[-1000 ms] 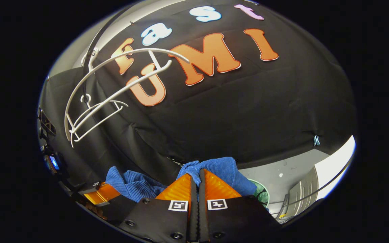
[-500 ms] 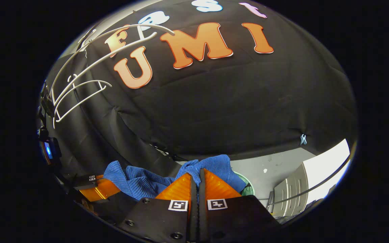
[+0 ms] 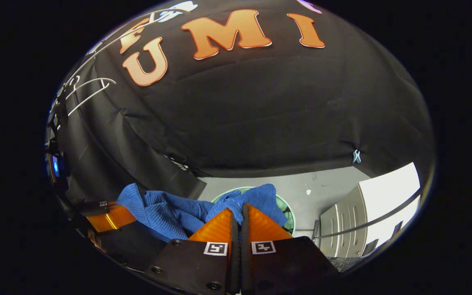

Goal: Grasp the clothes on the hanger with both hands and then place them into the laundry hamper below.

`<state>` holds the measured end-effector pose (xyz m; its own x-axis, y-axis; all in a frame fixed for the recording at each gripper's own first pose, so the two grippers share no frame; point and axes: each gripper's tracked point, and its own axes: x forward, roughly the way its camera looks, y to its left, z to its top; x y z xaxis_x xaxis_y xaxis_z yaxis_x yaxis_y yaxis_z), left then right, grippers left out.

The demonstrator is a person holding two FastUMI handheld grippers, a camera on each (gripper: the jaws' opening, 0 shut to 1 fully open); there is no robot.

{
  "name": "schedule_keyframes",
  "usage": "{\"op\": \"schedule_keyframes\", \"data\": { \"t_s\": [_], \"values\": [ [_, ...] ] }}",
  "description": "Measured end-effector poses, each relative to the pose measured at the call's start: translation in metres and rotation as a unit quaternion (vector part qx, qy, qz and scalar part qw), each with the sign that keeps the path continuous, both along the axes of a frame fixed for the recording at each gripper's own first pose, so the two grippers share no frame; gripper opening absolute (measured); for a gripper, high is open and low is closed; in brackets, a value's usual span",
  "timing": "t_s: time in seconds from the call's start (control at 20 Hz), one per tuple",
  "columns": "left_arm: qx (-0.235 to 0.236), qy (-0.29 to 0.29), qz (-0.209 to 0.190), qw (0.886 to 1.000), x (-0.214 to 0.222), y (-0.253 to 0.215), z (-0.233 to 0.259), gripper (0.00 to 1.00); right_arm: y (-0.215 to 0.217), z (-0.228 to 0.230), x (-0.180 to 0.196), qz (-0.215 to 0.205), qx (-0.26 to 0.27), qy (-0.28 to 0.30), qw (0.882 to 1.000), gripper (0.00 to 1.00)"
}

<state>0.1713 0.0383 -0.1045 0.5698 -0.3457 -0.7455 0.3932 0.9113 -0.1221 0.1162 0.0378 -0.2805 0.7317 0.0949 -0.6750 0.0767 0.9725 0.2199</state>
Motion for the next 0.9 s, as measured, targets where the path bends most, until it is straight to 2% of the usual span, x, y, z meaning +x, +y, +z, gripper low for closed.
{"op": "schedule_keyframes", "data": {
  "t_s": [0.35,0.8,0.85,0.9],
  "values": [
    [0.042,0.061,0.007,0.997,0.006,0.003,-0.032,0.0,-0.014,-0.052,0.003,-0.012,-0.016,0.066,0.998,0.08],
    [0.091,0.135,0.018,0.986,-0.005,0.01,-0.072,0.01,-0.018,-0.114,-0.008,-0.016,-0.032,0.154,0.987,0.08],
    [0.098,0.144,0.02,0.985,-0.008,0.012,-0.077,0.01,-0.019,-0.122,-0.01,-0.017,-0.032,0.163,0.986,0.08],
    [0.102,0.154,0.023,0.983,-0.012,0.013,-0.082,0.01,-0.021,-0.131,-0.011,-0.018,-0.031,0.17,0.985,0.02]
  ]
}}
